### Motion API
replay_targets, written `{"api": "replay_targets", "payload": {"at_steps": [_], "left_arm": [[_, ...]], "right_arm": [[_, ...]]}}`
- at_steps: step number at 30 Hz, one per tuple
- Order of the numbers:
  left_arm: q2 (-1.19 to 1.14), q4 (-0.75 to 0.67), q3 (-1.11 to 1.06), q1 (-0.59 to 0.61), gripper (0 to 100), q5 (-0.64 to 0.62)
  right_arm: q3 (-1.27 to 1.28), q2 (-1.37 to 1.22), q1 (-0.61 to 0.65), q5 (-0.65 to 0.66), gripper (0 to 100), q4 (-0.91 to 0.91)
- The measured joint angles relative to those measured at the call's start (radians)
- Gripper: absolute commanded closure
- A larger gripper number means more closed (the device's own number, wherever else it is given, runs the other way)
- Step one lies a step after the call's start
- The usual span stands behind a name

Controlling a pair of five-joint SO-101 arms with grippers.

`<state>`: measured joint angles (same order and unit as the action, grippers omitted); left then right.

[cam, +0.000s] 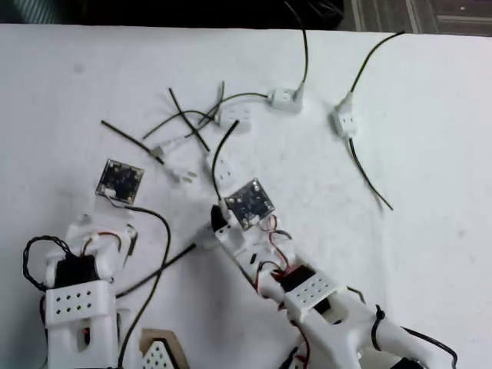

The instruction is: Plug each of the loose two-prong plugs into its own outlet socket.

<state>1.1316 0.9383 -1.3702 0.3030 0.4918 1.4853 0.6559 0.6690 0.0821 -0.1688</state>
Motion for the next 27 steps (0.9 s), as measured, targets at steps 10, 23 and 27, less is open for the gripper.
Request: {"api": "replay_targets", "payload": {"at_steps": [10,23,27], "left_arm": [[0.0,0.0,0.0,0.0,86,0.0],[0.0,0.0,0.0,0.0,86,0.0],[0.0,0.0,0.0,0.0,86,0.0]], "right_arm": [[0.002,-0.003,0.0,0.008,98.2,0.0],[-0.003,-0.072,-0.006,0.008,98.2,0.015],[-0.009,-0.092,-0.008,0.008,98.2,0.015]]}}
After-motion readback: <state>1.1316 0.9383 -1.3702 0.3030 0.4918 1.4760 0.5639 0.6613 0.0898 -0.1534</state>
